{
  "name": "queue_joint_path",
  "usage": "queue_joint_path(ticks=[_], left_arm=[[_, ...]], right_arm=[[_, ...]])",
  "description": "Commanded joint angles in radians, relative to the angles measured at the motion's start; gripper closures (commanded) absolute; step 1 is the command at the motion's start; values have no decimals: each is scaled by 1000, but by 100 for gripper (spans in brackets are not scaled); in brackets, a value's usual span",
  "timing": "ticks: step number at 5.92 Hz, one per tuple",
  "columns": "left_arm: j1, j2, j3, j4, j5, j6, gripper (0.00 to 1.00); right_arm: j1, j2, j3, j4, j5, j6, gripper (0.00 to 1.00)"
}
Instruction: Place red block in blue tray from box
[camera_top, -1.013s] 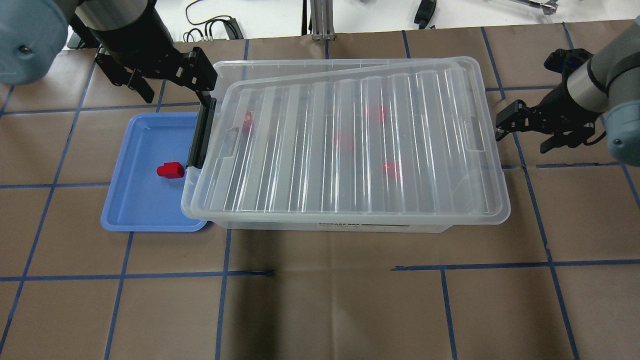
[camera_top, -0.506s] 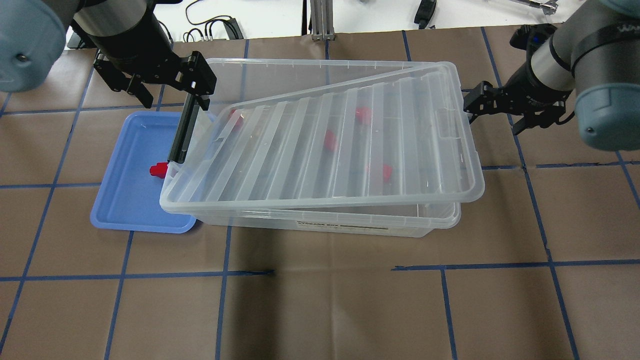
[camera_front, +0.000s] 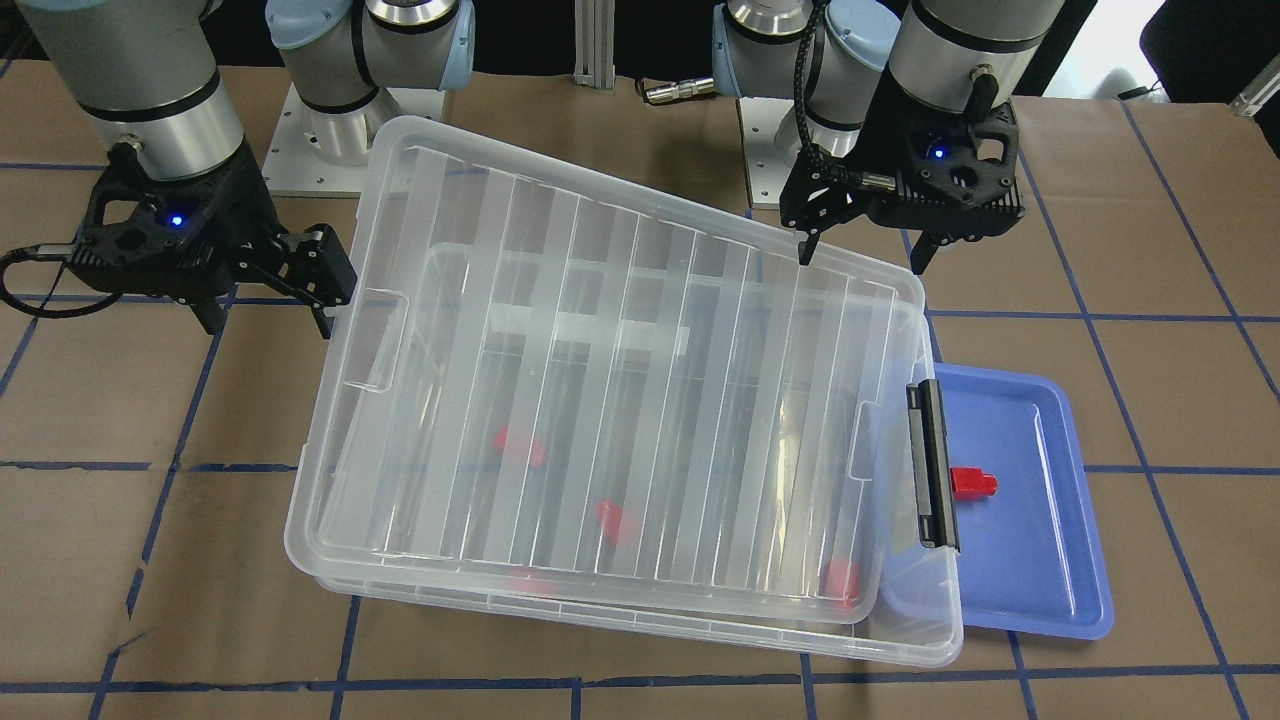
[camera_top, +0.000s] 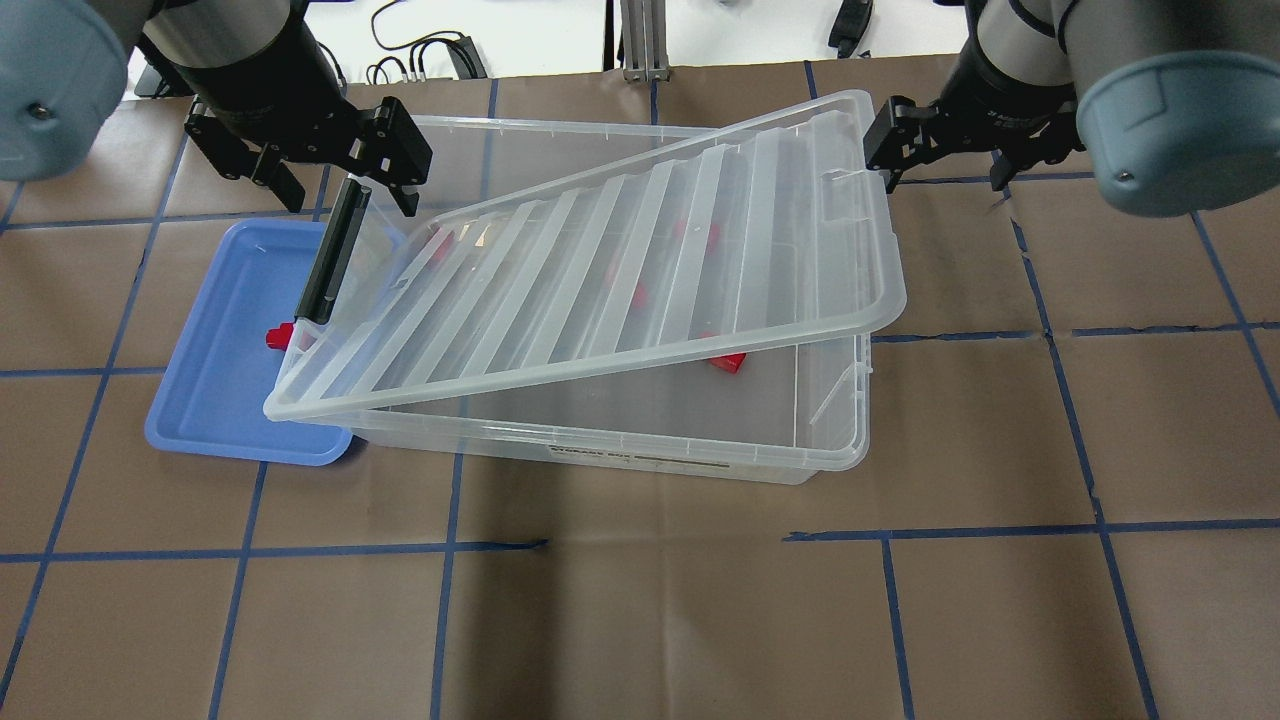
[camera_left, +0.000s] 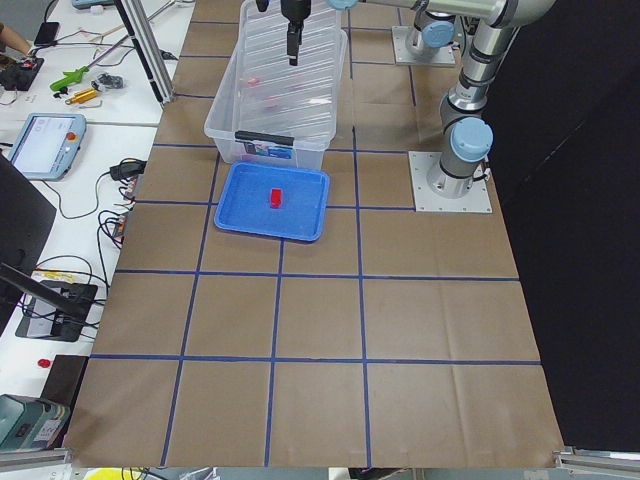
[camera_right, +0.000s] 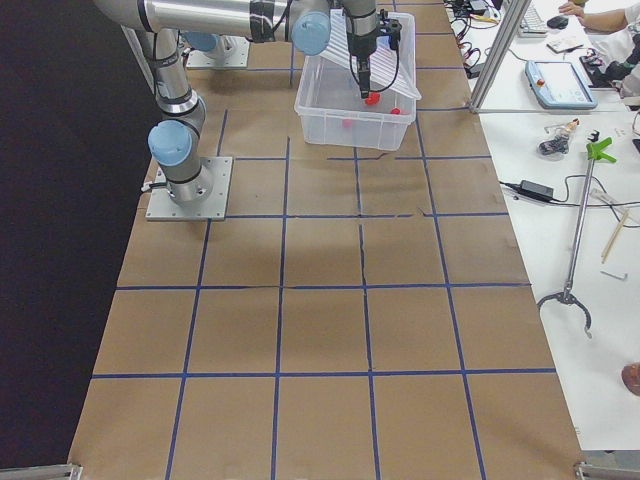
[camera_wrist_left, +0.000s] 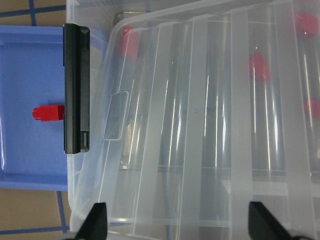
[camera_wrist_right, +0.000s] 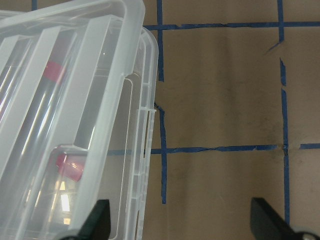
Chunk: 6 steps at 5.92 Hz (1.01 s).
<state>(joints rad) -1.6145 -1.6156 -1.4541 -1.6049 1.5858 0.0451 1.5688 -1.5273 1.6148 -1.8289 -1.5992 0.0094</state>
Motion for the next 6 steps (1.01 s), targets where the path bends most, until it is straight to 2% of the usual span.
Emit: queue_joint_path(ticks=[1,2,3,4,5,6], left_arm=[[1,-1,0,2,-1,-1,2],[1,-1,0,2,-1,-1,2],[1,-1,0,2,-1,1,2],[1,-1,0,2,-1,1,2],[1,-1,-2,2,-1,1,2],[1,-1,-2,2,-1,1,2]], right_arm=[[11,6,-6,-1,-28,-9,0],[10,6,-12,-18,-39,-122,0],[4,4,-42,-21,-147,-298,0],[4,18,-125,-10,-207,-381,0],[10,36,-147,-1,-197,-329,0],[11,35,-148,61,-136,-151,0]])
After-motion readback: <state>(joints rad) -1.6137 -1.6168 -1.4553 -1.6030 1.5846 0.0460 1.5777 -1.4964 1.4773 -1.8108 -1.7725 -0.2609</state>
